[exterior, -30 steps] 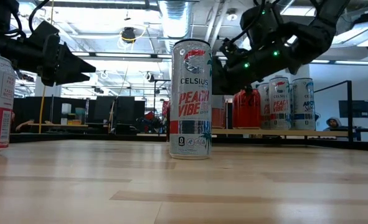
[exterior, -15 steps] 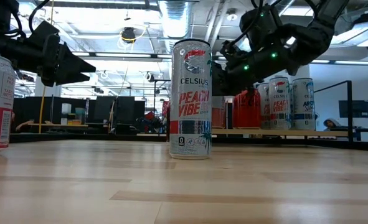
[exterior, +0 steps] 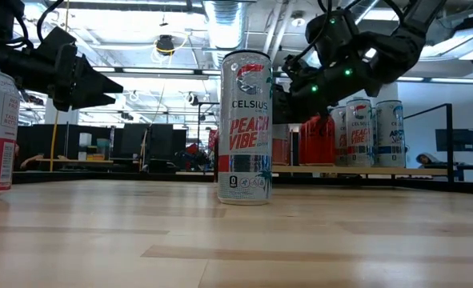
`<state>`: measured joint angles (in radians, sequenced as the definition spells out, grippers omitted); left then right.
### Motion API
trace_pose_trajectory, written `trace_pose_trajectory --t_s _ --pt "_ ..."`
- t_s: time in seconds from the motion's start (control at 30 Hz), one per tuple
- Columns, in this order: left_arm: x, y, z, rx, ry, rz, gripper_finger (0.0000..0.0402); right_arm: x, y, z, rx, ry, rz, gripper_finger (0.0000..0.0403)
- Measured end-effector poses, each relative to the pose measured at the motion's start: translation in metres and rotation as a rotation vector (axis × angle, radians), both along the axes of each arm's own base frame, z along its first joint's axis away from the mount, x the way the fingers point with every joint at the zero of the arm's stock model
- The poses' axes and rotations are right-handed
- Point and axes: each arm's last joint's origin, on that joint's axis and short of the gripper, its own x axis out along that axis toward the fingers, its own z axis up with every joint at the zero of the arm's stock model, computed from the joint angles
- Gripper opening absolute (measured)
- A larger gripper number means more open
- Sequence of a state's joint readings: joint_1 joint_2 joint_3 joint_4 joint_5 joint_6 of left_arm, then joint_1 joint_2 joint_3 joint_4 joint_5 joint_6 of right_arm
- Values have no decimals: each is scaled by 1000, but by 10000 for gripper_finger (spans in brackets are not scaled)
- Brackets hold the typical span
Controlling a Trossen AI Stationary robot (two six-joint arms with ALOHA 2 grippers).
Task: Place canned beverage on shelf
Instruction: Put the white soda can on the shelf
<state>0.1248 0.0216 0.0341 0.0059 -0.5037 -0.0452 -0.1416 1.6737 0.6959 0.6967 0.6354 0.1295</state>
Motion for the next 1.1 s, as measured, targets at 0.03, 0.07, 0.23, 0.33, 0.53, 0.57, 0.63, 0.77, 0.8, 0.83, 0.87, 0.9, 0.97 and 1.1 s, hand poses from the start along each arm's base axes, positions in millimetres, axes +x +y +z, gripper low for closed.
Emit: trace_pose_trajectory --t_s 0.03,0.07,0.23,0.33,0.53,0.57,0.63,0.77,0.8,0.83,0.87,0.9,0.97,1.1 --pt "0 0 0 0 0 0 361 1 -1 1 -1 6 -4 25" --pt "0 0 0 0 0 0 361 2 -2 2 -4 15 -10 25" --pt "0 0 0 0 0 0 361 6 -6 6 -6 79 -46 25" --pt "0 0 0 0 0 0 361 8 -6 7 -3 114 -52 25" --pt "0 0 0 0 0 0 361 10 -7 8 -1 157 -60 25" --pt "0 0 0 0 0 0 361 9 -7 8 -3 164 -66 25" --pt "0 0 0 0 0 0 361 8 -7 6 -6 188 -74 25" --pt "0 0 0 0 0 0 361 6 -9 2 3 233 -82 25" --pt "0 0 0 0 0 0 361 5 -10 2 3 237 -86 25" --pt "0 0 0 0 0 0 361 5 -11 2 4 239 -89 25" --pt "0 0 0 0 0 0 361 5 -11 2 8 235 -93 25" --pt "0 0 0 0 0 0 361 5 -12 2 9 234 -97 25" --pt "0 0 0 0 0 0 361 5 -13 2 9 234 -101 25" --pt "0 0 0 0 0 0 361 4 -13 1 17 227 -119 25"
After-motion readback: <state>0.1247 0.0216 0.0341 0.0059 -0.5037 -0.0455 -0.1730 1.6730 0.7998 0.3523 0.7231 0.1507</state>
